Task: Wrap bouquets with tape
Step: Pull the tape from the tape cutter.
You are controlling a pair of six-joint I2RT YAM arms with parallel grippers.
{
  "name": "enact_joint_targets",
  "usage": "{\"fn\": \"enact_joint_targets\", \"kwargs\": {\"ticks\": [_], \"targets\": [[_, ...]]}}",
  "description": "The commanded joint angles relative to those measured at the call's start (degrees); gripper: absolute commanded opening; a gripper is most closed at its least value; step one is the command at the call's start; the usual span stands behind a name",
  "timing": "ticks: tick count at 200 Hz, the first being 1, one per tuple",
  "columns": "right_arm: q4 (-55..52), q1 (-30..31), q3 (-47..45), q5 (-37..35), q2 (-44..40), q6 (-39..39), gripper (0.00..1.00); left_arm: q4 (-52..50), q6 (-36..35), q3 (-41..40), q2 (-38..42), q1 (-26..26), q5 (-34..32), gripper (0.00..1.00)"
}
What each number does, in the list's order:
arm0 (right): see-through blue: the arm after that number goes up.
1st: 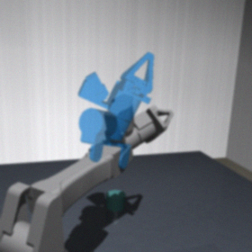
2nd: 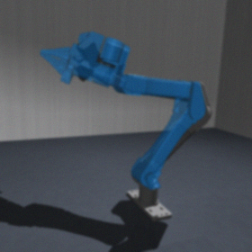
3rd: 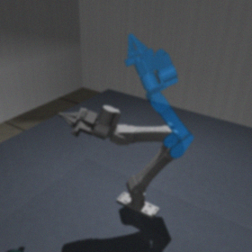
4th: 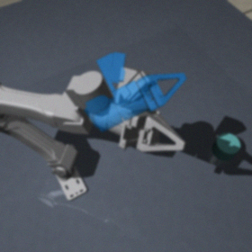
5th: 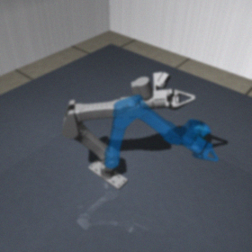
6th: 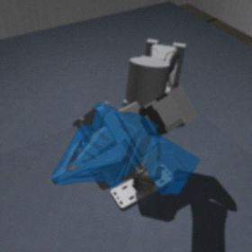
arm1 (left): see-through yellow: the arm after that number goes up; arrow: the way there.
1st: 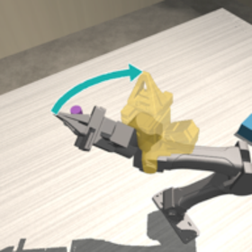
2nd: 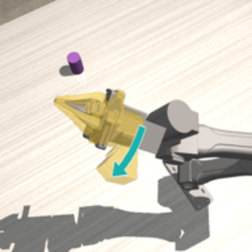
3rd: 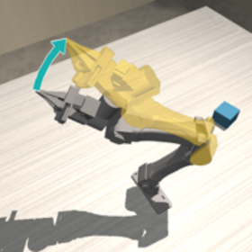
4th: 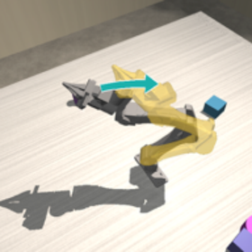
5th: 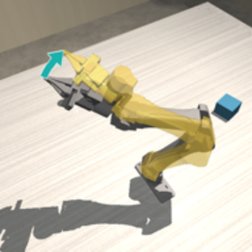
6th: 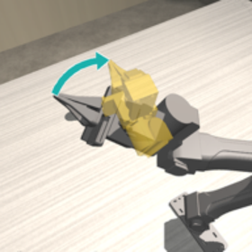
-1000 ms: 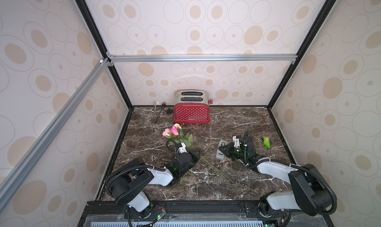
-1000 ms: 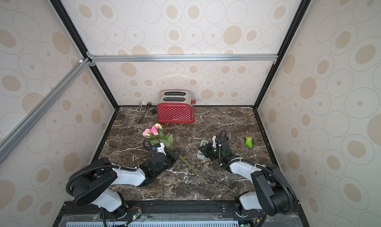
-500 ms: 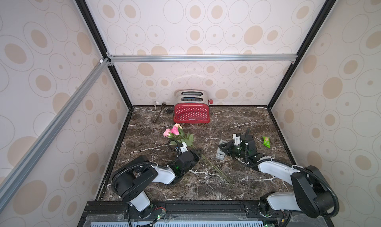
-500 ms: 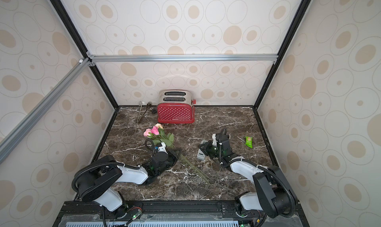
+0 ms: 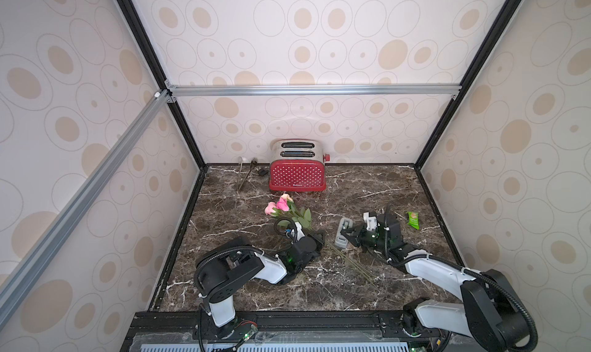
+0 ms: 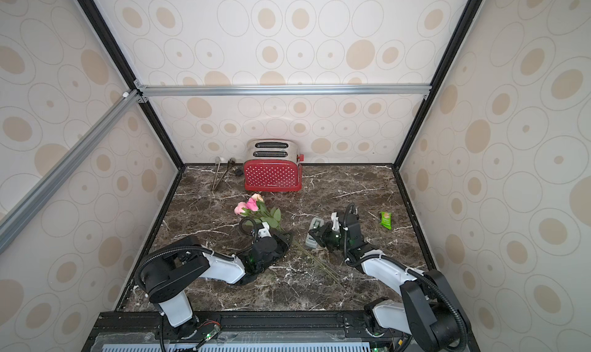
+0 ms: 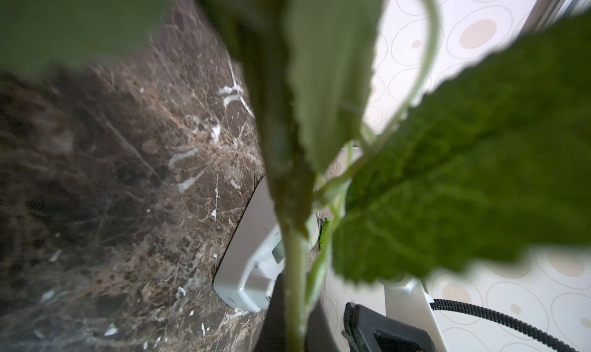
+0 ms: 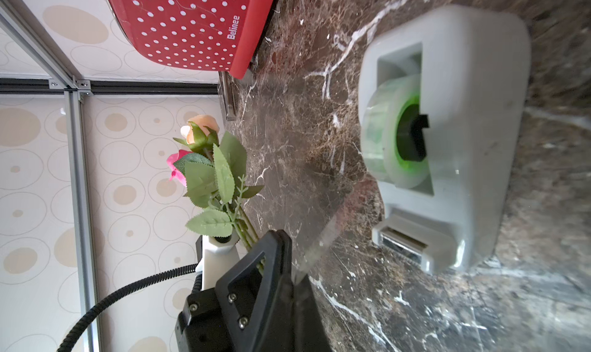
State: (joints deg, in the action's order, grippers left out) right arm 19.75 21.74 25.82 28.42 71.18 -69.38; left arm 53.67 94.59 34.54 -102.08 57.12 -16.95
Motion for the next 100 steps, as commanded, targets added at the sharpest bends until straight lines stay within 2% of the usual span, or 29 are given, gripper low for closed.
{"fn": "enact_joint_targets", "kwargs": {"ticks": [1,100], "targets": [[1.3,0.0,-1.0,2.4,-0.6,-0.9,0.0,0.7,2.3,2.2,-1.5,2.2,-4.6,0.0],[2.7,0.0,-1.9,6.5,0.2,-0.4,0.0,2.2,7.5,6.6,-8.5,6.2,-13.7,0.0]]}}
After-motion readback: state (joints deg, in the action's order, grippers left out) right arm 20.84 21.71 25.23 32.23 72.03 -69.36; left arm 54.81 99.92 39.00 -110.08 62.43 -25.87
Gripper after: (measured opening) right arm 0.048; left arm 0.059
